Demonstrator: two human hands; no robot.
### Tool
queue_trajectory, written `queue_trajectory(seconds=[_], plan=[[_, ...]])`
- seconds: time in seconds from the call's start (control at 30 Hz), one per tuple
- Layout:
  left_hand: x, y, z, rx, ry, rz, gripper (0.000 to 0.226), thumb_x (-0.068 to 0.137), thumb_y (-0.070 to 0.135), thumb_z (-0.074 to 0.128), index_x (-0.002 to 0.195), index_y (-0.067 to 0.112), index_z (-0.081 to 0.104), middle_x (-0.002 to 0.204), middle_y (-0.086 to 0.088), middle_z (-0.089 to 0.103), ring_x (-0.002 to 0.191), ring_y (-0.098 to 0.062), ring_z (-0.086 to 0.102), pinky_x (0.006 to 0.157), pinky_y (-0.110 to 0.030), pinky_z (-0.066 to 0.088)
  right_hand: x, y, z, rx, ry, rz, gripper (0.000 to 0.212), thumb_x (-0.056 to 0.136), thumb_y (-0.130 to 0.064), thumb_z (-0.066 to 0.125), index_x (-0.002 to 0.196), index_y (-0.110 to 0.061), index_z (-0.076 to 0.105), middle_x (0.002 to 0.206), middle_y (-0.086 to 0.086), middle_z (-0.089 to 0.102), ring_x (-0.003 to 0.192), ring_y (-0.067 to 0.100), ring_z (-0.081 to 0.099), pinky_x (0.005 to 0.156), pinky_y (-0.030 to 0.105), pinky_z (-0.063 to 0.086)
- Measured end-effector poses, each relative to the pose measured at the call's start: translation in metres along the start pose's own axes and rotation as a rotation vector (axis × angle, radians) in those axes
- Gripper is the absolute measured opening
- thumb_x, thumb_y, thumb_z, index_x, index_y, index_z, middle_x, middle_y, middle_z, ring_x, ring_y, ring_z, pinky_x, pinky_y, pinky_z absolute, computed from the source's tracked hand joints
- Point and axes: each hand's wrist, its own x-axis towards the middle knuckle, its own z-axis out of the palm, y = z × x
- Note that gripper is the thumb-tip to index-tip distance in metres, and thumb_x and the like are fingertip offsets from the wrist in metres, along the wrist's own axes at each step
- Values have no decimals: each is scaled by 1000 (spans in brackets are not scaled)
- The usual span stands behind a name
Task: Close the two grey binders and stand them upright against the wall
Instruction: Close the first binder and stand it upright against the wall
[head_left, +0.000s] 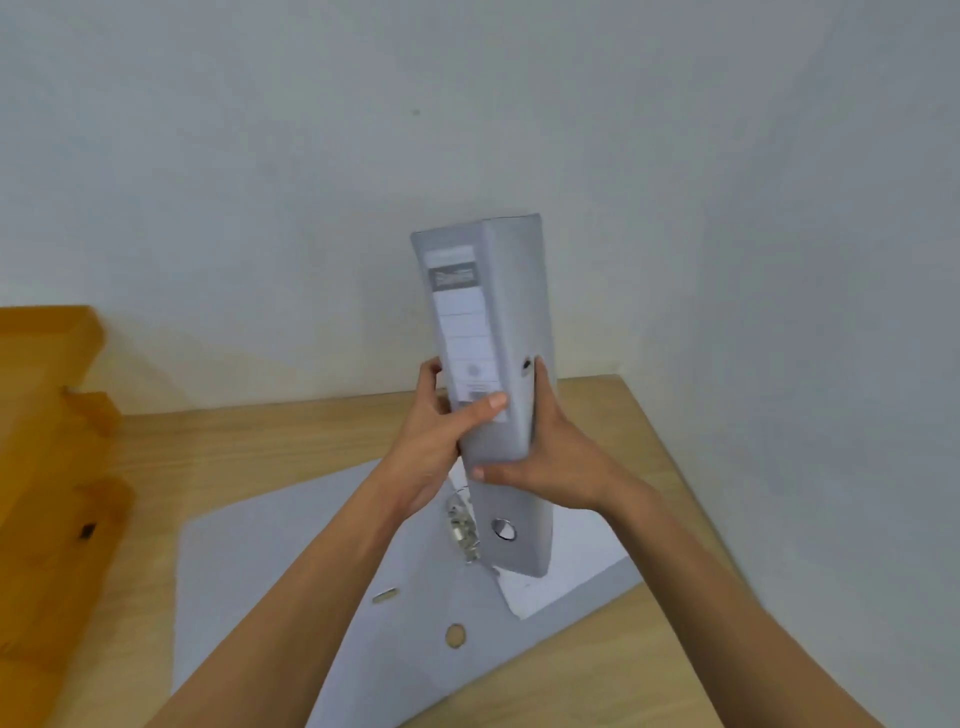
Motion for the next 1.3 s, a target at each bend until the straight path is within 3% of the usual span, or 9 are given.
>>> queue_trajectory(seconds=[0.07,0.13,0.3,0.43,0.57,0.77,0.9,1.1,1.3], plan=[[7,-8,25,71,-74,-24,78,78,3,82,141,17,38,124,-11,73,117,-28,70,89,-42,61,-9,19,-27,64,20,-63,123,66,-35,90,159,-24,9,148,-10,49,128,5,57,97,35,55],[15,-16,46,167,-114,-29,81,82,-3,78,147,18,35,132,-11,69,125,-29,66,96,-47,59,-18,40,-50,98,5,-96,110,70,-28,90,156,-25,21,138,-17,55,119,-6,59,88,21,55],[42,-46,111,426,-227,-43,84,82,0,80,151,23,38,139,-1,64,127,-19,63,92,-41,62,-37,107,-102,92,33,-39,123,69,-27,88,160,-36,6,138,-23,55,117,-8,59,84,12,53],[62,-84,156,573,-284,-65,73,89,6,75,150,15,37,142,-5,61,124,-25,64,91,-48,61,-48,167,-125,34,121,19,121,67,-20,85,158,-44,9,129,-18,61,112,4,63,85,19,55],[72,-119,187,611,-358,-62,84,93,8,70,157,26,20,132,25,56,116,-5,62,76,-21,61,-56,227,-128,91,165,121,91,69,-12,87,136,-51,39,121,-21,65,120,11,64,97,33,56],[99,-143,210,708,-333,-76,84,97,7,63,162,21,11,139,16,52,142,-23,49,96,-16,54,-36,271,-135,171,252,152,82,80,-6,78,149,-30,41,127,-17,65,120,7,61,99,27,55],[114,-152,232,764,-322,-44,97,99,10,60,163,24,-12,166,-1,34,149,-25,40,117,-46,42,-31,286,-136,214,409,224,59,93,-4,63,145,-26,47,134,-4,65,125,18,61,104,41,53],[135,-170,251,879,-332,-140,114,94,25,70,160,24,-23,157,-6,46,140,-32,51,113,-50,46,-37,290,-135,197,476,266,48,98,-17,59,143,-26,49,135,1,65,123,23,63,99,48,55],[154,-177,256,899,-344,-184,115,93,24,71,160,16,-23,159,-7,42,144,-32,44,116,-53,41,-30,285,-139,318,633,245,39,96,-10,63,135,-17,61,126,3,71,116,20,68,96,39,59]])
